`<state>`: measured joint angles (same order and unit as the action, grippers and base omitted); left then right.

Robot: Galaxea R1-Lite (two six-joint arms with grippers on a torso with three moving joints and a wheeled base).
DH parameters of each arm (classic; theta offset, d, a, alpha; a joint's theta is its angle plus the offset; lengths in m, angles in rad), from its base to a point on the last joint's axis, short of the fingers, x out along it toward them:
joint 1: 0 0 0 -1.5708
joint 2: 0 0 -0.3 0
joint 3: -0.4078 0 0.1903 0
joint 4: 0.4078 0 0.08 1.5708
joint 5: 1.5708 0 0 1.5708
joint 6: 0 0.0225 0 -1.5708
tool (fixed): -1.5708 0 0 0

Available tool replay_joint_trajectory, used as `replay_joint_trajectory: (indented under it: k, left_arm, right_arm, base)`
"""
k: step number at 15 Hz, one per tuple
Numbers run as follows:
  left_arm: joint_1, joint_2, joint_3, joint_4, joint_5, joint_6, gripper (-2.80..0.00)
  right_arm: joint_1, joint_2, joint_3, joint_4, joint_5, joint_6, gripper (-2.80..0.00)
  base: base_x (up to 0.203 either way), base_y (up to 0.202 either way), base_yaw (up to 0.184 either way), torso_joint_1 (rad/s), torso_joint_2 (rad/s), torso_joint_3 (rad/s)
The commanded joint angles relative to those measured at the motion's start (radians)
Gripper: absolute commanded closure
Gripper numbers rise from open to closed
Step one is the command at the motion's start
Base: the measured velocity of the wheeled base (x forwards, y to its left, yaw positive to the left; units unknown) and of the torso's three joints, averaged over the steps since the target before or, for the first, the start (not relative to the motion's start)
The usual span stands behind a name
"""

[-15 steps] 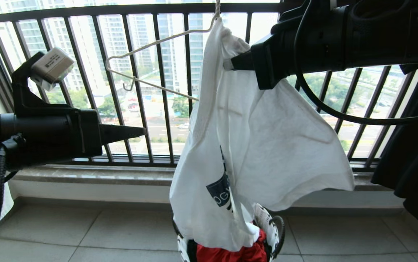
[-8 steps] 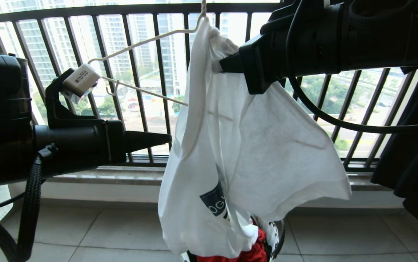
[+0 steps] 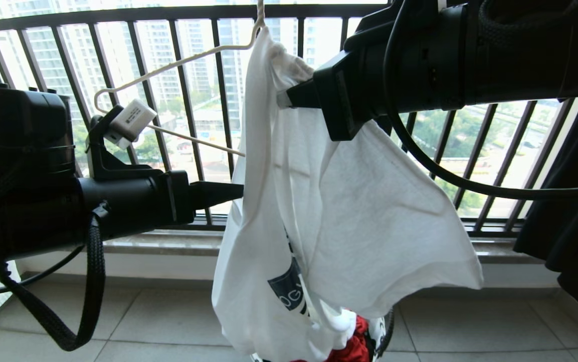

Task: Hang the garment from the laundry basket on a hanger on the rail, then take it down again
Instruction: Hang the clothes on the clothes rack

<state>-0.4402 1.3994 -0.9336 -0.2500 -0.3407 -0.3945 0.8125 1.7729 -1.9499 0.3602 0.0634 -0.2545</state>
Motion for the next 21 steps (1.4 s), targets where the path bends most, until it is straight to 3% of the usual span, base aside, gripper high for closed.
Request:
replay_joint_trajectory:
  k: [1,6,10,18,21]
  left_arm:
    - [-0.001,0.036,0.034,-0.09,0.044,0.006,-2.8]
    - [-0.017,0.076,0.045,-0.115,0.072,0.016,-2.8]
    - [-0.041,0.132,0.044,-0.115,0.24,0.129,-2.8]
    - [-0.015,0.088,0.031,-0.084,0.373,0.251,-2.8]
    - [0.026,0.071,0.017,-0.08,0.374,0.255,-2.8]
  right_arm:
    - [0.004,-0.007,0.002,0.005,0.001,-0.002,0.0]
    - [0.012,-0.013,0.002,0.003,0.001,-0.002,0.0]
    - [0.01,-0.02,0.002,0.0,-0.025,-0.002,0.0]
    - [-0.036,-0.032,0.002,0.006,-0.033,-0.006,0.0]
    - [-0.048,-0.036,0.002,0.008,-0.034,-0.011,0.0]
  base:
    - [0.0,0.0,0.0,0.0,0.0,0.0]
    - [0.0,0.0,0.0,0.0,0.0,0.0]
    - [0.0,0.0,0.0,0.0,0.0,0.0]
    - [0.0,0.0,0.0,0.0,0.0,0.0]
    - [0.0,0.0,0.0,0.0,0.0,0.0]
